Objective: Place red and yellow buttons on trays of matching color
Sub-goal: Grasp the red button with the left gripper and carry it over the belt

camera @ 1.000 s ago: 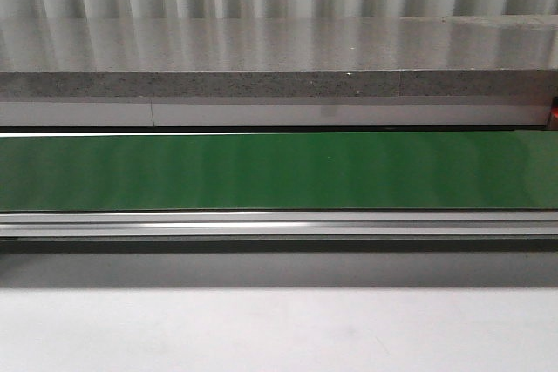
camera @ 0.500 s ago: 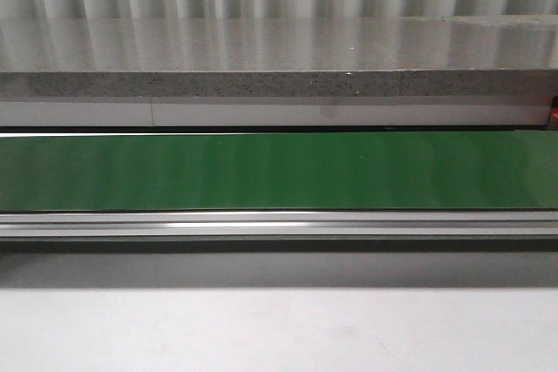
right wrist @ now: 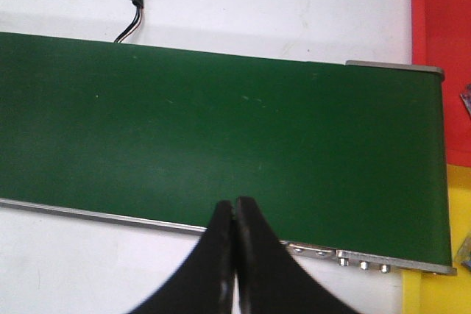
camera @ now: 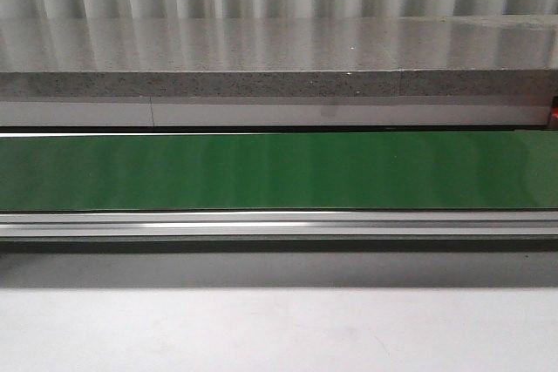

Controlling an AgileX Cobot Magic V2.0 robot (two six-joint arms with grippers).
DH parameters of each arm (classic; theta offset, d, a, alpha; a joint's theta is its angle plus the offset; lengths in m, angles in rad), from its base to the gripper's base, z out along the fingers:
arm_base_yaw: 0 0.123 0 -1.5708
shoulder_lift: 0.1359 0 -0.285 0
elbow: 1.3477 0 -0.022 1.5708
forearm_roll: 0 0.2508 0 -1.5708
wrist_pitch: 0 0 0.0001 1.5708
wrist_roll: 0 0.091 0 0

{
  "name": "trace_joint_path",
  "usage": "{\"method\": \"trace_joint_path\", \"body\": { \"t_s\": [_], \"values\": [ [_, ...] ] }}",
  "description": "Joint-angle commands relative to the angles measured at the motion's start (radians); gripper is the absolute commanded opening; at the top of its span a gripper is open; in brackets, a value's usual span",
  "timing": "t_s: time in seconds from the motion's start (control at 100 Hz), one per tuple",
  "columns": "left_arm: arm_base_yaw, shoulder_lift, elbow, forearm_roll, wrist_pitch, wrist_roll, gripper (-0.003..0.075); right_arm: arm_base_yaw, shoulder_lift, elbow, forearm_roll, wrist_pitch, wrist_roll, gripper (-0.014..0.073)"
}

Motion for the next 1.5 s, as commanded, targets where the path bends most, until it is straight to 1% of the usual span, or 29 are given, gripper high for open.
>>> {"method": "trace_joint_path", "body": {
  "t_s": [0.0,0.08,0.36,0.41,0.46,0.53,0.6,0.79,0.83,0.98,1.17,1.24,1.34,1.49],
  "values": [
    [0.003,-0.011,-0.04,0.007,-0.057,-0.008,0.0609,-0.001,-0.015,-0.024,0.004,-0.051,-0.01,-0.0067],
    [0.005,0.005,-0.042,0.007,-0.074,-0.008,0.0609,-0.001,-0.015,-0.024,0.004,-0.051,-0.01,-0.0067],
    [0.007,0.037,-0.042,0.007,-0.06,-0.008,0.0608,-0.001,-0.015,-0.024,0.004,-0.051,-0.01,-0.0067],
    [0.007,0.037,-0.042,0.007,-0.06,-0.008,0.0597,-0.001,-0.015,-0.024,0.004,-0.051,-0.01,-0.0067],
    [0.007,0.037,-0.042,0.007,-0.06,-0.008,0.0567,-0.001,-0.015,-0.024,0.004,-0.051,-0.01,-0.0067],
    [0.007,0.037,-0.042,0.007,-0.06,-0.008,0.0491,-0.001,-0.015,-0.024,0.004,-0.051,-0.01,-0.0067],
    [0.007,0.037,-0.042,0.007,-0.05,-0.008,0.0388,-0.001,-0.015,-0.024,0.004,-0.051,-0.01,-0.0067],
    [0.005,0.022,-0.042,0.005,-0.027,-0.008,0.0036,-0.001,-0.015,-0.024,0.004,-0.051,-0.01,-0.0067],
    [0.005,0.011,-0.042,0.005,-0.022,-0.008,-0.0019,-0.001,-0.015,-0.024,0.004,-0.051,-0.01,-0.0067],
    [-0.01,-0.064,-0.042,0.0,-0.01,0.0,-0.002,-0.001,-0.015,-0.024,0.004,-0.051,-0.01,-0.0067],
    [-0.037,-0.221,-0.042,0.006,-0.008,0.009,-0.002,-0.001,-0.015,-0.024,0.004,-0.051,-0.01,-0.0067],
    [-0.055,-0.275,-0.044,0.006,-0.006,0.032,-0.002,-0.001,-0.015,-0.024,0.004,-0.051,-0.01,-0.0067],
    [-0.104,-0.317,-0.071,0.006,0.034,0.069,-0.002,-0.001,-0.015,-0.024,0.004,-0.051,-0.01,-0.0067],
    [-0.21,-0.31,-0.129,0.006,0.097,0.12,-0.002,-0.001,-0.015,-0.024,0.004,-0.051,-0.01,-0.0067]
  ]
}}
